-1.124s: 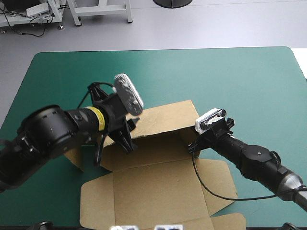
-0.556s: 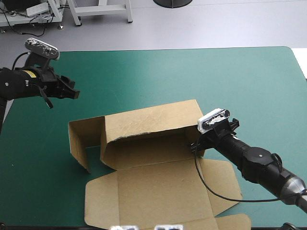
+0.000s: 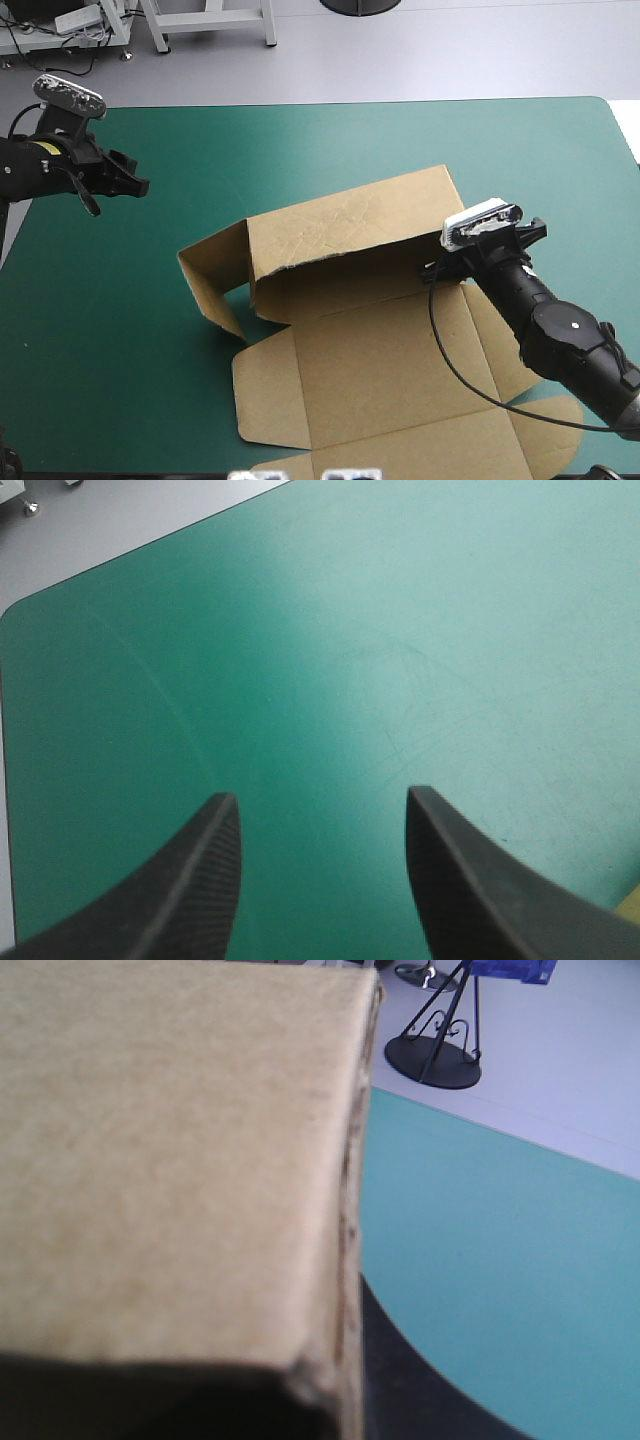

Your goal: Fold the box

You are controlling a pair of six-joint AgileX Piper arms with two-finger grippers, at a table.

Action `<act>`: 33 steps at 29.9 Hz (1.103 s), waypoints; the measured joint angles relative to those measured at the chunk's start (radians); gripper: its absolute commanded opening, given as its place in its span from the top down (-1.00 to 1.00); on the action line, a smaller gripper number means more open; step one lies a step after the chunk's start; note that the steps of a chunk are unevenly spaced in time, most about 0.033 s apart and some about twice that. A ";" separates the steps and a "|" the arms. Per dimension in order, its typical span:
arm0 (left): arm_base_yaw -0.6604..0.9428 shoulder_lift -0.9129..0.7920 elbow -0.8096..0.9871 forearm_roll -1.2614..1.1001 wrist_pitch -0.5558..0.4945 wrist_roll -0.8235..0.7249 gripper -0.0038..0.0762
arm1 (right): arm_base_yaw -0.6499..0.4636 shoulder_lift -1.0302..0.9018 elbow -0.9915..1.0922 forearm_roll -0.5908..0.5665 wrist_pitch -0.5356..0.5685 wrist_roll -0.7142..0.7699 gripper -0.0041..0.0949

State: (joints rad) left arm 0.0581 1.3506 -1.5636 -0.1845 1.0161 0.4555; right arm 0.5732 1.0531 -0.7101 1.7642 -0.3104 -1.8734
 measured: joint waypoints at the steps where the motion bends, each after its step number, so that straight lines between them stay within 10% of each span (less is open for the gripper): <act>1: 0.000 0.000 0.000 -0.003 -0.004 0.001 -0.02 | 0.000 0.009 -0.024 0.000 -0.007 -0.011 0.97; 9: 0.000 0.003 0.000 -0.013 -0.010 0.003 -0.02 | 0.000 0.081 -0.152 0.000 0.053 -0.074 0.97; 16: 0.000 0.004 0.000 -0.023 -0.018 0.003 -0.01 | 0.000 0.170 -0.173 -0.136 0.417 -0.127 0.97; 26: 0.000 0.004 0.000 -0.063 -0.018 0.010 -0.01 | -0.176 0.242 -0.365 -1.255 0.776 0.965 0.97; 33: 0.000 0.004 0.000 -0.090 -0.009 0.023 -0.02 | -0.338 0.245 -0.550 -1.455 1.169 1.320 0.97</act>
State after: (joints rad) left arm 0.0581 1.3545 -1.5636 -0.2745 1.0071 0.4786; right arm 0.2350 1.2985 -1.2598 0.3096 0.8589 -0.5534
